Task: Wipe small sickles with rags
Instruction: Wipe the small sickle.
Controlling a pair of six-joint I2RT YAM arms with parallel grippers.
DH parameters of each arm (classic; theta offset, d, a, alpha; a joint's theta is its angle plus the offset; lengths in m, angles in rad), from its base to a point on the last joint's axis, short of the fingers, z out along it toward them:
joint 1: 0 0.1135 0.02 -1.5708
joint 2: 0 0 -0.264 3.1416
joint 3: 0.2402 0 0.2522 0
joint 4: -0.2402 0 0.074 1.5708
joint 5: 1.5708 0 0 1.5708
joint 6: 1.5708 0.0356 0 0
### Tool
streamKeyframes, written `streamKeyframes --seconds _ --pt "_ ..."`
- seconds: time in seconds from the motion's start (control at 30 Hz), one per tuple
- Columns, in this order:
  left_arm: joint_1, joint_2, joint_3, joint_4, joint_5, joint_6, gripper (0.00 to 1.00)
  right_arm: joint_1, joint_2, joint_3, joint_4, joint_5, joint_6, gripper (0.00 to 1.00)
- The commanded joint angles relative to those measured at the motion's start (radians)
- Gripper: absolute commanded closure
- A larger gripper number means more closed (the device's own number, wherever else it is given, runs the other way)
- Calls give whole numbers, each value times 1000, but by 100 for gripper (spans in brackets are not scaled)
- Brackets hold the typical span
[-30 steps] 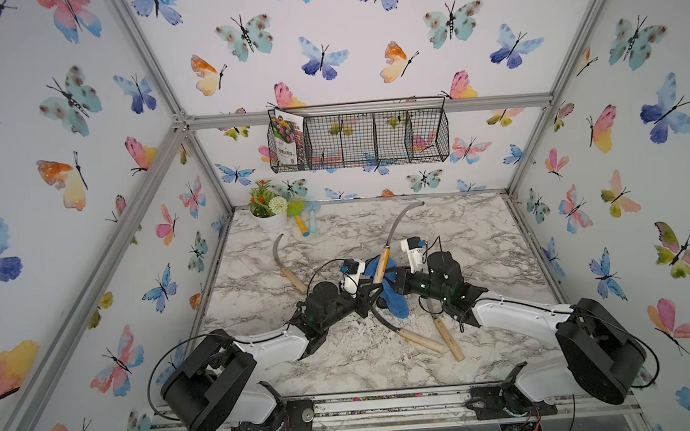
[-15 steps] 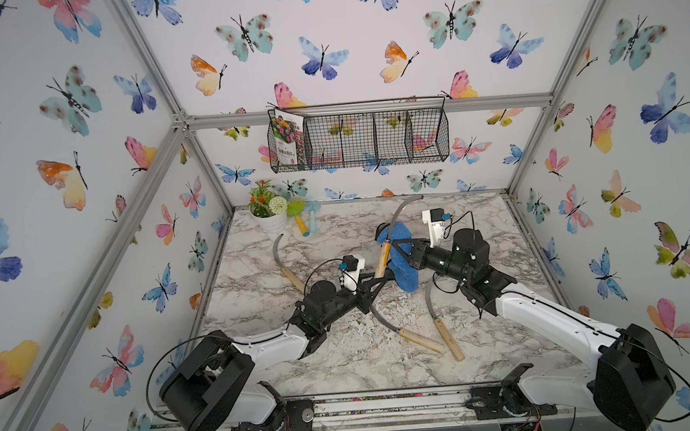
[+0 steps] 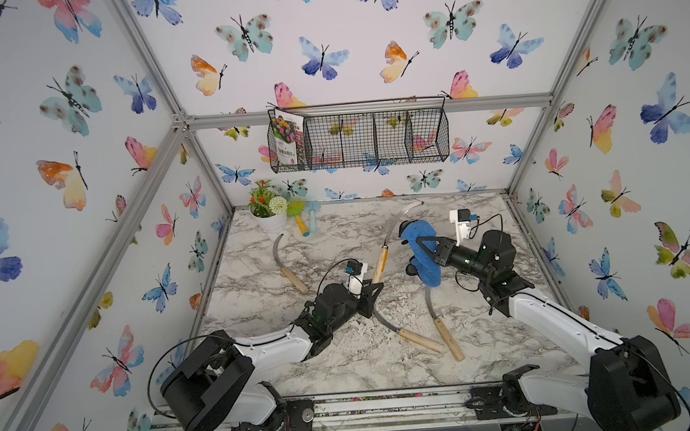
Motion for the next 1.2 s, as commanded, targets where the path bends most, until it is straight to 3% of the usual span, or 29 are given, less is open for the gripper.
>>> streamKeyframes --seconds 0.0,0.63,0.8,0.97,1.17 --pt "-11 -17 33 -26 -39 7 100 1 42 15 54 -105 -28 97" --pt "-16 63 98 -66 1 5 100 9 261 58 226 -218 5 97" --pt "-16 96 133 -111 -74 -2 100 103 240 6 234 -152 19 97" --pt "-14 103 143 -120 -74 2 100 212 253 -56 228 -23 22 97" --pt "-15 95 142 -131 -82 4 100 305 323 -65 262 15 38 97"
